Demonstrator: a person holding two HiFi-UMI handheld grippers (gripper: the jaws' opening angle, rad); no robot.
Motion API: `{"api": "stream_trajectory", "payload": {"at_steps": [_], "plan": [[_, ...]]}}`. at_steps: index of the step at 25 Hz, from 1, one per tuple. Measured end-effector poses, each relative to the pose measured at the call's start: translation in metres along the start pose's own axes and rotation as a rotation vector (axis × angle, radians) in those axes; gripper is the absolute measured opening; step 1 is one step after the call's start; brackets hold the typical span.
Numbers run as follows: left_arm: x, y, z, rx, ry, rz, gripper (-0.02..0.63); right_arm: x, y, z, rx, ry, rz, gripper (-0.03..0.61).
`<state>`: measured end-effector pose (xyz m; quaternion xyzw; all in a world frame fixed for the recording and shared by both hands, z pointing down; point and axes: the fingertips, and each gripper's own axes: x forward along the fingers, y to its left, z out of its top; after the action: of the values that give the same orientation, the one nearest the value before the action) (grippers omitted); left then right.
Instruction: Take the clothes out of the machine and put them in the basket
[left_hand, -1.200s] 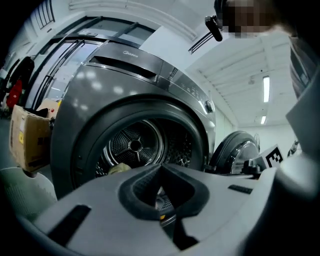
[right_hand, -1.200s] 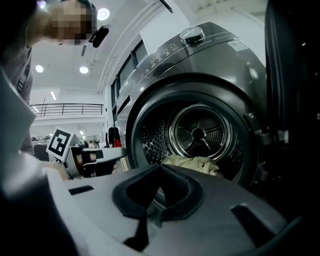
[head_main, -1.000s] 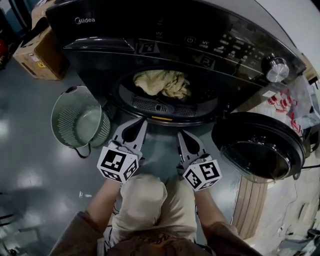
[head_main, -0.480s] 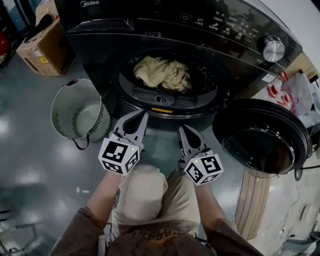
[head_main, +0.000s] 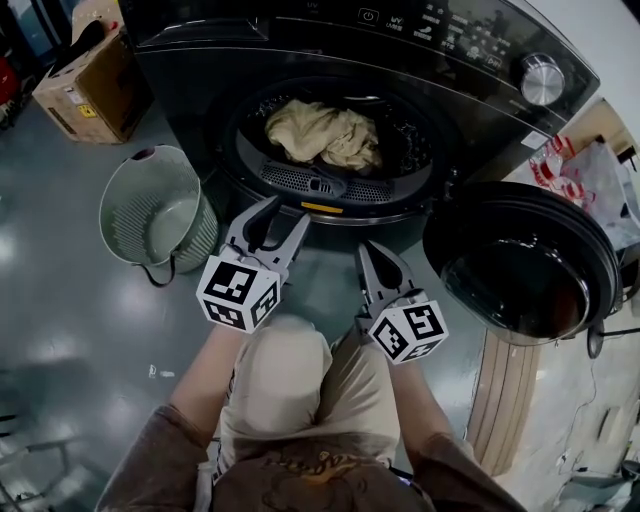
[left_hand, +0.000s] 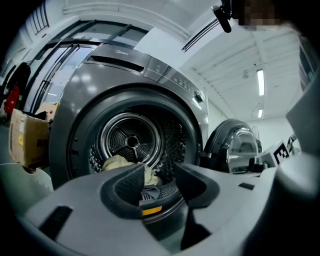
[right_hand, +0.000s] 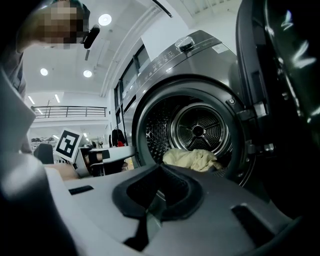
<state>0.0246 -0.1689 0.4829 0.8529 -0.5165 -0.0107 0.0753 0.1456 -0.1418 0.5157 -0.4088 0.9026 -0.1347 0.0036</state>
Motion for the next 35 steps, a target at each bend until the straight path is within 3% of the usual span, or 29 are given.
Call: {"api": "stream_trajectory", "payload": {"at_steps": [5,8,17,25,35], "plan": [[0.01,0.002,-0.007,0.025,0.014,0.006,0.33,-0.004,0.0,-0.004,0.003,0.003,-0.004,-0.003],[0.023,0.013,-0.012,0.039,0.018,0.039,0.359,-0.006,0.0,-0.005,0.003,0.008,-0.004,-0.003],[0.085,0.062,-0.029,0.101,0.056,0.141,0.381,-0.008,-0.002,-0.012,0.003,0.024,-0.013,-0.003],[0.141,0.107,-0.051,0.055,0.118,0.238,0.402,-0.008,-0.011,-0.015,0.014,0.033,-0.046,-0.003],[0.18,0.151,-0.052,0.014,0.136,0.433,0.448,-0.003,-0.01,-0.025,0.03,0.057,-0.057,-0.003]]}}
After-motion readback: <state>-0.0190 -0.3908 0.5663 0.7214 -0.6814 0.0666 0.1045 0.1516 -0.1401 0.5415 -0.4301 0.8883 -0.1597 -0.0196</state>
